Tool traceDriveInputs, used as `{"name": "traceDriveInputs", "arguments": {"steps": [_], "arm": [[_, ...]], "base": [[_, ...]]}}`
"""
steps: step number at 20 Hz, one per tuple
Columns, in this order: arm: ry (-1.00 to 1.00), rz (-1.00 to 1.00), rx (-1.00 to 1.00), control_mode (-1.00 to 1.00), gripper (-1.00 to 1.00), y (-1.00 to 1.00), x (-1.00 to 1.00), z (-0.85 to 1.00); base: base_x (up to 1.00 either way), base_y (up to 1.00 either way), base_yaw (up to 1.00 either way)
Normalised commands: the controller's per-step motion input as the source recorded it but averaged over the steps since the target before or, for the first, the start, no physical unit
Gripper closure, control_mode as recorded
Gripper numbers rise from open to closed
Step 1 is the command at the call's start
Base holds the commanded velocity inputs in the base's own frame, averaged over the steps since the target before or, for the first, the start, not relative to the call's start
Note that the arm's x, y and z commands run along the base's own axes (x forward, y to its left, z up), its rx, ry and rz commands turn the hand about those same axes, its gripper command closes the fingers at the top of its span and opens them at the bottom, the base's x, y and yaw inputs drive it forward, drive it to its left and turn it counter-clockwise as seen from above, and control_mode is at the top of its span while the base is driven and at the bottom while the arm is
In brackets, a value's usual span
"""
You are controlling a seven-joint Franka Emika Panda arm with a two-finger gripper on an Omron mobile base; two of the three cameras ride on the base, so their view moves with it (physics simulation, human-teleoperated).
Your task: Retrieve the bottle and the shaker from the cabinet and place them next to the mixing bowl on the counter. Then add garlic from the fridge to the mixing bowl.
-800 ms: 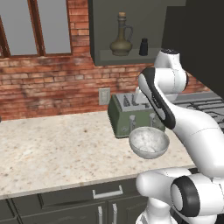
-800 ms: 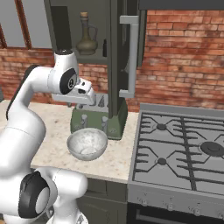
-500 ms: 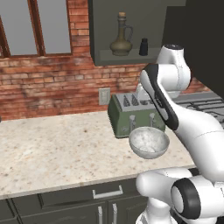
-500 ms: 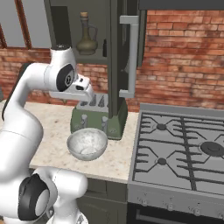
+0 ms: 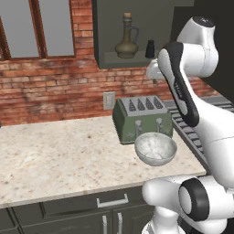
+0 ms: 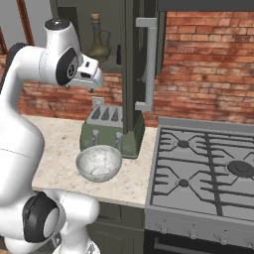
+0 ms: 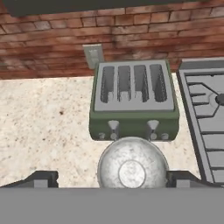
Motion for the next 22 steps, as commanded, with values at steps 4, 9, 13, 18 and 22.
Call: {"name": "traceDriveInputs", "arguments": {"steps": [4, 9, 13, 18, 22], "arm": [[-0.26, -0.09, -0.04, -1.00, -1.00, 0.22, 0.09, 0.51], [-0.17, -0.07, -0.13, -1.00, -1.00, 0.02, 0.13, 0.35], [-0.25, -0.05, -0.04, -1.00, -1.00, -0.05, 0.23, 0.01], [-0.20, 0.00, 0.00, -1.00, -1.00, -0.32, 0.31, 0.00], [-0.11, 0.00, 0.00, -1.00, -1.00, -0.55, 0.45, 0.00]], "base": [[0.00, 0.00, 0.00], [0.00, 0.00, 0.00], [0.00, 0.00, 0.00], [0.00, 0.00, 0.00], [0.00, 0.00, 0.00]]}}
